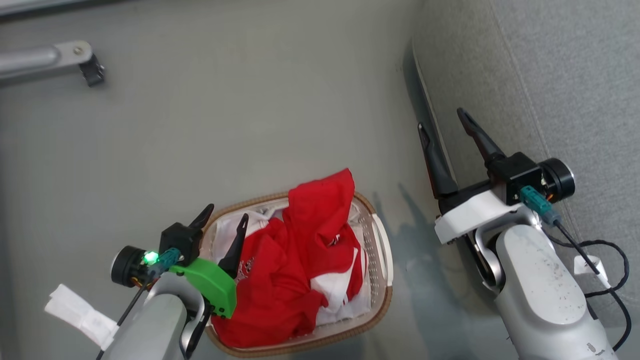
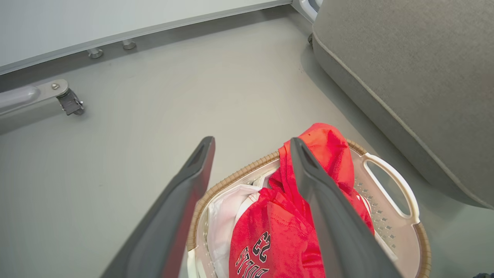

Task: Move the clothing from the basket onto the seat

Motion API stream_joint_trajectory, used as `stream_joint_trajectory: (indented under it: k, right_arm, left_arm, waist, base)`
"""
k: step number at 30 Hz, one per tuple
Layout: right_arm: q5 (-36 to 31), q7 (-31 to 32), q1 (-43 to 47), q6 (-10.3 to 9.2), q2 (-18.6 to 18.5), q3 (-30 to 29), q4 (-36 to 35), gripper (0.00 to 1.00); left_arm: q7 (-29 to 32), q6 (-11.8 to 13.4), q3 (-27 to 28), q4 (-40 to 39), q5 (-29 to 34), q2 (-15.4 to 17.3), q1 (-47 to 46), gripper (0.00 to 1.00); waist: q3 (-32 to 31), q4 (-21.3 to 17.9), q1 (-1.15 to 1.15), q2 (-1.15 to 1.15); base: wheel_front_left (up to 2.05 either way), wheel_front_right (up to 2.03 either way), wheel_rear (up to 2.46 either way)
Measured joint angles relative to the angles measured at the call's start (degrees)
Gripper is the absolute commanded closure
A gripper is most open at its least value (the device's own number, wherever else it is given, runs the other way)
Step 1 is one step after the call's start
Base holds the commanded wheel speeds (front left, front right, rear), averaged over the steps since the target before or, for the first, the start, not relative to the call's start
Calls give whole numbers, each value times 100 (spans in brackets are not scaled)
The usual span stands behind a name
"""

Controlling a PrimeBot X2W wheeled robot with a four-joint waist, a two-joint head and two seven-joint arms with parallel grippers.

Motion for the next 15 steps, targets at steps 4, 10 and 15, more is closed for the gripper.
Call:
stream_joint_trajectory:
  k: [4, 10, 15]
  right_arm:
    - [15, 0, -62, 0, -2, 32, -143, 0]
    - [180, 0, -140, 0, -1, 44, -193, 0]
    - [243, 0, -158, 0, 0, 116, -274, 0]
  left_arm:
    - [-1, 0, -467, 488, -311, -11, -378, 0]
    - [-1, 0, -1154, 1466, -739, -96, -842, 0]
    - [100, 0, -1753, 2071, -992, -205, -1202, 0]
  waist:
    - [429, -121, 0, 0]
    - [973, -287, 0, 0]
    - [1289, -439, 0, 0]
  base:
    - [0, 0, 0]
    - [0, 0, 0]
    - [0, 0, 0]
